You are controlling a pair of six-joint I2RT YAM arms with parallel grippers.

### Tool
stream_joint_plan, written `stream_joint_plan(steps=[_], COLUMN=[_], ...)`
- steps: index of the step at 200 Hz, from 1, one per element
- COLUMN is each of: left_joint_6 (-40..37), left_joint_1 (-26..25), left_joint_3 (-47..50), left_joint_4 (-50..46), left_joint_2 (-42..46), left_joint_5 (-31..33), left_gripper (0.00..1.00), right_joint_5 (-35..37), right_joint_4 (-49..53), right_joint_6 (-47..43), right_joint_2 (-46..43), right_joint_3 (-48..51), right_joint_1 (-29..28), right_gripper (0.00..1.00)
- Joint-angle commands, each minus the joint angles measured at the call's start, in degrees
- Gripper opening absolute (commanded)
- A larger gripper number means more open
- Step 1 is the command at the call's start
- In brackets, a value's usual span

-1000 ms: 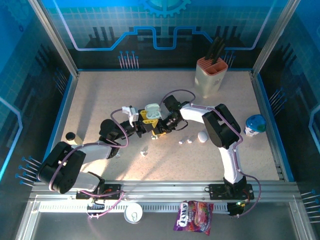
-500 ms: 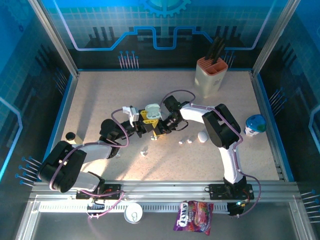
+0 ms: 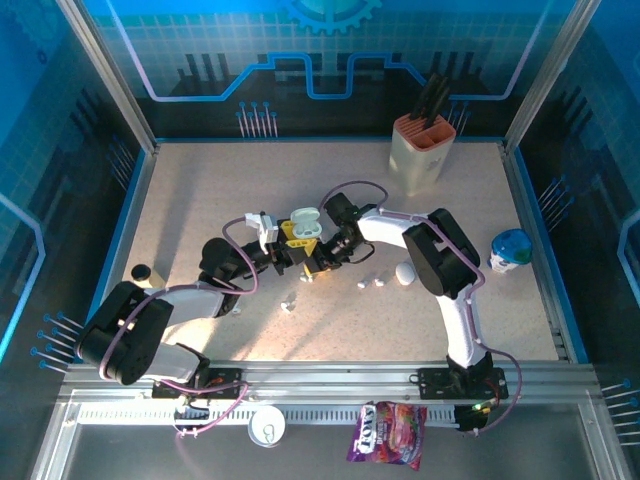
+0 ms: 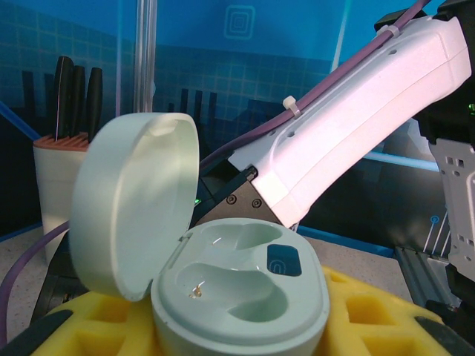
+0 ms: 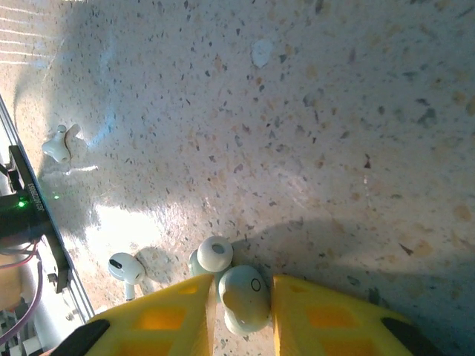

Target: Insert the wireless bluetooth earbuds into the charging case

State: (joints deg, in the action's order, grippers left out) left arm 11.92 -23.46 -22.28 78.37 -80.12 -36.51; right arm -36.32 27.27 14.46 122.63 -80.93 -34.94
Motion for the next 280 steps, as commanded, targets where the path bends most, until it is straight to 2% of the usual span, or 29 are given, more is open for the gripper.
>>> stream_joint_plan(steps=[1, 18, 55, 213, 241, 280], left_joint_6=[-0.8, -0.8, -1.0, -1.1, -1.1, -1.5], left_joint_1=[0.5, 0.4, 0.5, 0.5, 0.4, 0.4], left_joint_3=[0.7, 0.7, 0.7, 0.4, 0.6, 1.0], left_joint_4=[1.9, 2.0, 2.0, 2.0, 1.9, 1.9], left_joint_2=[-0.6, -0.7, -0.7, -1.2, -0.8, -0.6], left_joint_5=[-1.0, -1.0, -0.9, -1.3, -1.3, -1.0], left_gripper=[0.23, 0.23, 0.23, 0.23, 0.23, 0.23], right_joint_5=[-1.0, -1.0, -0.8, 7.8, 11.5, 22.1], right_joint_4=[1.2, 1.2, 1.7, 4.9, 5.2, 6.5], right_joint_6=[-1.4, -2.0, -2.8, -0.2, 0.9, 4.8], right_joint_2=[-2.3, -2.5, -2.5, -0.4, -3.1, -9.7], right_joint_3=[1.1, 1.5, 1.3, -1.7, -0.8, 2.7], right_joint_1=[-0.9, -1.1, -1.5, -2.7, -2.6, -1.2], right_gripper=[0.28, 0.32, 0.33, 0.21, 0.19, 0.19])
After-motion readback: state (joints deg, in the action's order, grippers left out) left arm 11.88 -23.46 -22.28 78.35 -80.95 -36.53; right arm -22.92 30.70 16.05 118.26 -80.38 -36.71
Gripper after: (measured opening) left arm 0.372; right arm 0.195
